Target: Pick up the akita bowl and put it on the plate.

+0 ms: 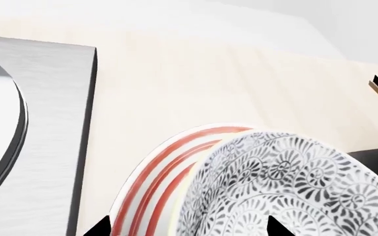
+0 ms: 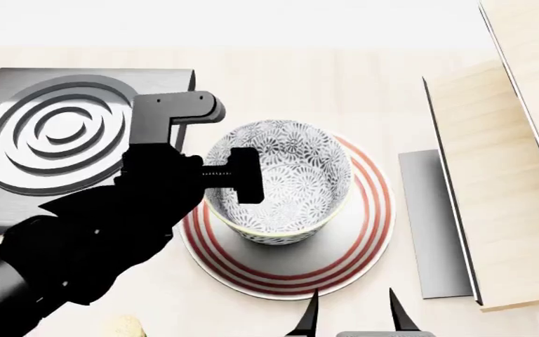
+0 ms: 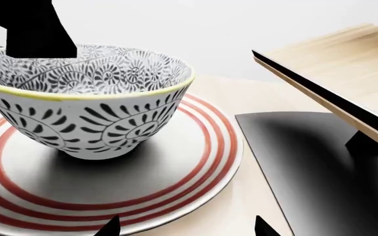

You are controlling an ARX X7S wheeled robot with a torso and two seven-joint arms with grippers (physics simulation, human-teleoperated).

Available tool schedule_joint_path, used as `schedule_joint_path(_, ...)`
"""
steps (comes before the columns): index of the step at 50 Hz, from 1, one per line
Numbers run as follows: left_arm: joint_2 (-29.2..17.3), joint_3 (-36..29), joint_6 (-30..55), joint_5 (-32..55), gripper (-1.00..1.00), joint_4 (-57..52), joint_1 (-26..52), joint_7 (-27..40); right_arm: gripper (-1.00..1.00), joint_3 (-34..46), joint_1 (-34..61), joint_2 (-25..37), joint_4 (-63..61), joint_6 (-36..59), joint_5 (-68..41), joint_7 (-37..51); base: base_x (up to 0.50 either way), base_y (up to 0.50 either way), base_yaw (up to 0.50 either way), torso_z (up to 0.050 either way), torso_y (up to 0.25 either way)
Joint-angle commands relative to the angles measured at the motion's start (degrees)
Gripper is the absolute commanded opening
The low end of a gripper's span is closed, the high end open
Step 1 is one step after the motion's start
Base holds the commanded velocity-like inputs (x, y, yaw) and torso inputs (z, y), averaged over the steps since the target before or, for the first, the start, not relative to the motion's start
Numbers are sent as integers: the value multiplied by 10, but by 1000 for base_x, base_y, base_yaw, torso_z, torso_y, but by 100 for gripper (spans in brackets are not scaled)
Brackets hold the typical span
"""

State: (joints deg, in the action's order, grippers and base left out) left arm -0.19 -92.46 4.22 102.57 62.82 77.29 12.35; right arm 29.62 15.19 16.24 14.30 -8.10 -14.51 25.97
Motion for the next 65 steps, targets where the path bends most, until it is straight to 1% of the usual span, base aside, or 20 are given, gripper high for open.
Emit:
schedule_joint_path(1,-28,-6,-8,-30,100,-65,10,38,100,11,-4,-2,26,6,-25,-9,0,0,0,0,0)
schedule_joint_path(2,-31,-6,-8,-30,100,-71,10,41,100,11,-4,-2,25,6,-25,-9,0,0,0,0,-10)
schedule_joint_path(9,-89,-9,-28,-48,100,-200,17,98,100,13,-1,-5,36,3,-23,-9,0,0,0,-1,-1)
schedule_joint_path(19,-158,-11,-57,-75,100,-335,15,147,100,13,-2,-3,32,5,-24,-7,0,0,1,-1,-2)
schedule_joint_path(22,-188,-6,-69,-83,100,-386,19,165,100,13,-3,-1,29,5,-24,-5,0,0,2,0,0)
schedule_joint_path(23,-202,-9,-77,-97,100,-410,23,183,100,12,-3,-1,29,4,-24,-5,0,0,0,0,0)
schedule_joint_path(32,-270,0,-94,-110,100,-492,32,208,100,15,-2,-2,32,3,-23,-4,0,0,0,-1,-2)
schedule_joint_path(33,-287,6,-103,-111,100,-515,31,211,100,16,0,-4,37,3,-20,-3,0,0,0,0,0)
schedule_joint_path(35,-301,7,-102,-112,100,-535,36,218,100,16,0,-4,37,2,-22,-4,0,0,0,0,-5)
schedule_joint_path(36,-322,16,-114,-112,100,-565,37,225,100,16,-1,-3,33,5,-21,-2,0,0,0,0,0)
schedule_joint_path(38,-342,15,-117,-128,100,-597,44,241,100,17,-2,-3,32,5,-20,-1,0,0,0,-5,0)
schedule_joint_path(39,-361,19,-119,-126,100,-623,47,246,100,17,-2,-3,31,5,-21,-2,0,0,3,0,-10)
schedule_joint_path(41,-375,20,-124,-141,100,-640,51,254,100,18,-3,-2,28,6,-21,-1,0,0,1,0,0)
schedule_joint_path(42,-391,28,-124,-124,100,-655,54,249,100,18,-2,-2,29,6,-20,-1,0,0,0,0,0)
schedule_joint_path(43,-400,28,-129,-135,100,-667,56,258,100,18,-1,-2,30,5,-19,0,0,0,0,0,0)
schedule_joint_path(49,-439,36,-131,-142,100,-702,66,277,100,19,-1,0,26,7,-19,1,0,0,0,-2,-2)
schedule_joint_path(52,-468,43,-139,-143,100,-721,67,278,100,21,0,-2,30,6,-17,1,0,0,0,0,-4)
schedule_joint_path(58,-507,54,-162,-138,100,-742,57,275,100,20,0,1,20,10,-17,5,0,0,0,0,-2)
schedule_joint_path(59,-519,55,-168,-144,100,-747,53,278,100,20,0,3,16,13,-17,7,0,0,0,0,0)
schedule_joint_path(65,-552,58,-184,-150,100,-755,40,277,100,15,-1,14,-14,25,-17,17,0,0,0,-2,-2)
